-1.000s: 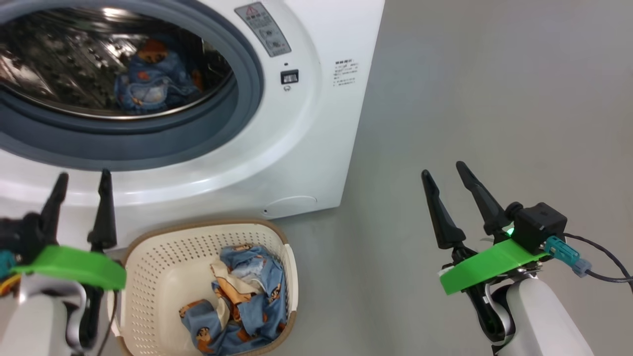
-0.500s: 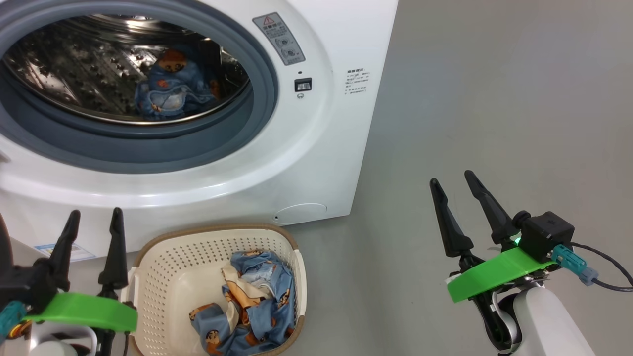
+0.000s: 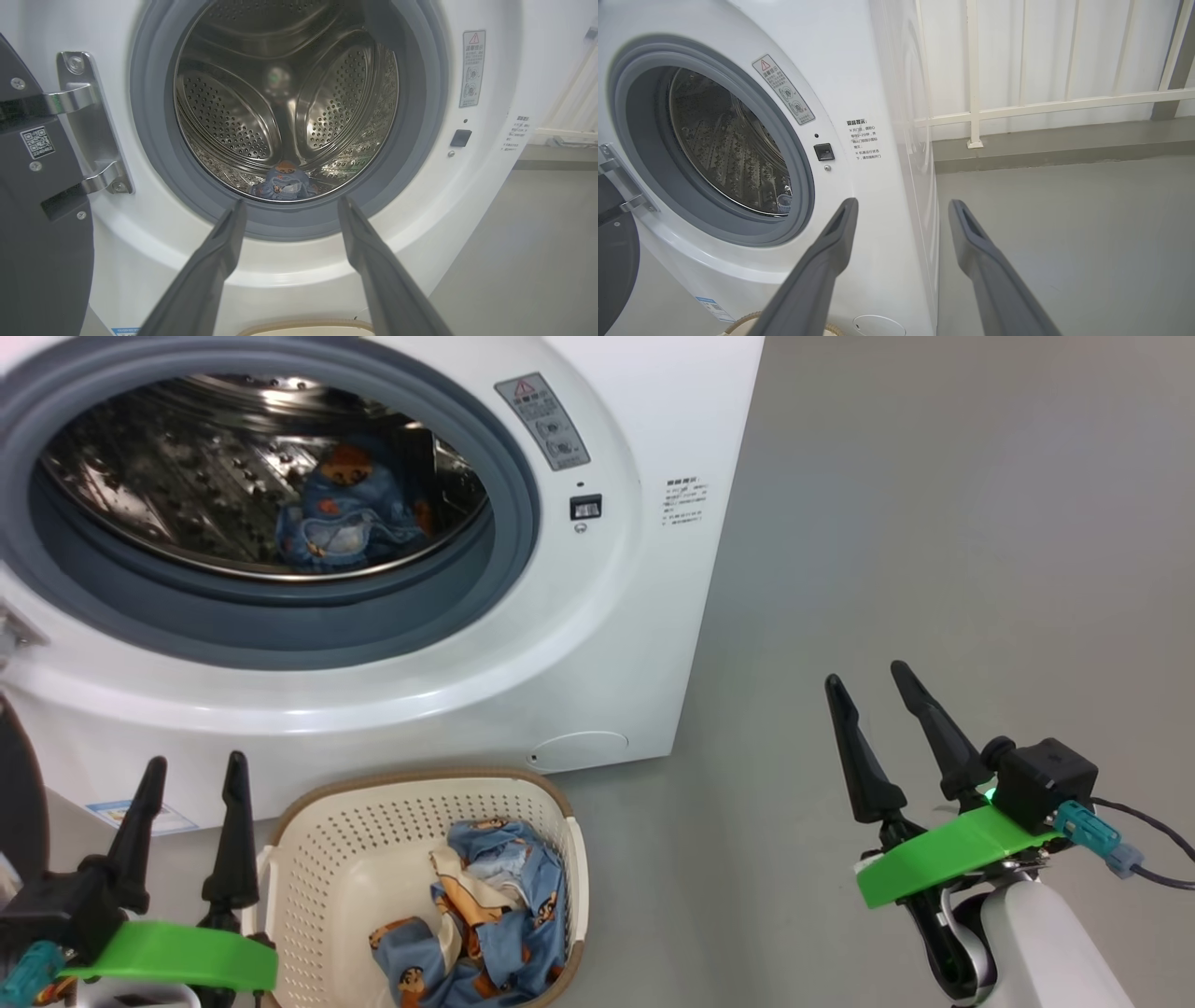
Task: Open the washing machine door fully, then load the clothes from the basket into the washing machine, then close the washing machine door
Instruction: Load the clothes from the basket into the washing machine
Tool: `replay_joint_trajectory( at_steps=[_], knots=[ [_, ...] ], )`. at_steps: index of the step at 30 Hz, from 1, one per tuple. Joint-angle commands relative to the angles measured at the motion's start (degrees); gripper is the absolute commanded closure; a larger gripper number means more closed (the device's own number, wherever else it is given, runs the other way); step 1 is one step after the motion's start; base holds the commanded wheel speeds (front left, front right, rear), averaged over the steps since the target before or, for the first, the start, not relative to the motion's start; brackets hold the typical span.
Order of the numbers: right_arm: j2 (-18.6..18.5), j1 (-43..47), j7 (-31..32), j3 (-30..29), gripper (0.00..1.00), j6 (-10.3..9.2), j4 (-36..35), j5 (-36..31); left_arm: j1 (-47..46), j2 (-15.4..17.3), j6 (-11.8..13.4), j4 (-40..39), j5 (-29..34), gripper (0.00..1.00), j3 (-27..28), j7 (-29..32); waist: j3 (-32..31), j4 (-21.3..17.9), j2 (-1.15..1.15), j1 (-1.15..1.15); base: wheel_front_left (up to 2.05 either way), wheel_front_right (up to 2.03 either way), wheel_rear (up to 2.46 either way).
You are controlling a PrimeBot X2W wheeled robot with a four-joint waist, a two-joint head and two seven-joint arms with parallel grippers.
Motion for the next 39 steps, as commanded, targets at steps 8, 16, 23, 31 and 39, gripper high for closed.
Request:
replay_joint_trajectory(
  at_steps=[8, 16, 23, 31, 39],
  knots=[
    [-0.4, 1.2, -0.7, 1.2, 0.00, 0.09, -1.0, 0.5, 1.6, 0.0, 1.0, -2.8, 0.9, 0.00, 2.3, -0.3, -1.4, 0.4, 0.00, 0.00, 0.00, 0.00, 0.00],
    [-0.8, 1.5, -0.7, 1.3, 0.00, 0.09, -0.9, 0.9, 2.3, -0.7, 1.5, -3.4, 0.8, 0.00, 2.3, -0.3, -1.9, 0.7, 0.00, 0.00, 0.00, 0.00, 0.00],
    [-0.8, 1.5, -0.7, 1.4, 0.00, 0.09, -0.8, 0.9, 2.4, -0.8, 1.6, -3.5, 0.8, 0.00, 2.3, -0.3, -2.0, 0.7, 0.00, 0.00, 0.00, 0.00, 0.00],
    [-0.9, 1.4, -0.7, 1.6, 0.00, 0.09, -0.5, 1.0, 2.6, -0.8, 1.8, -3.7, 0.8, 0.00, 2.1, -0.3, -2.3, 0.5, 0.00, 0.00, 0.00, 0.00, 0.00],
    [-0.9, 1.4, -0.7, 1.7, 0.00, 0.09, -0.4, 1.1, 2.6, -0.8, 1.9, -3.7, 0.5, 0.00, 1.9, -0.3, -2.2, 0.5, 0.00, 0.00, 0.00, 0.00, 0.00]
  ],
)
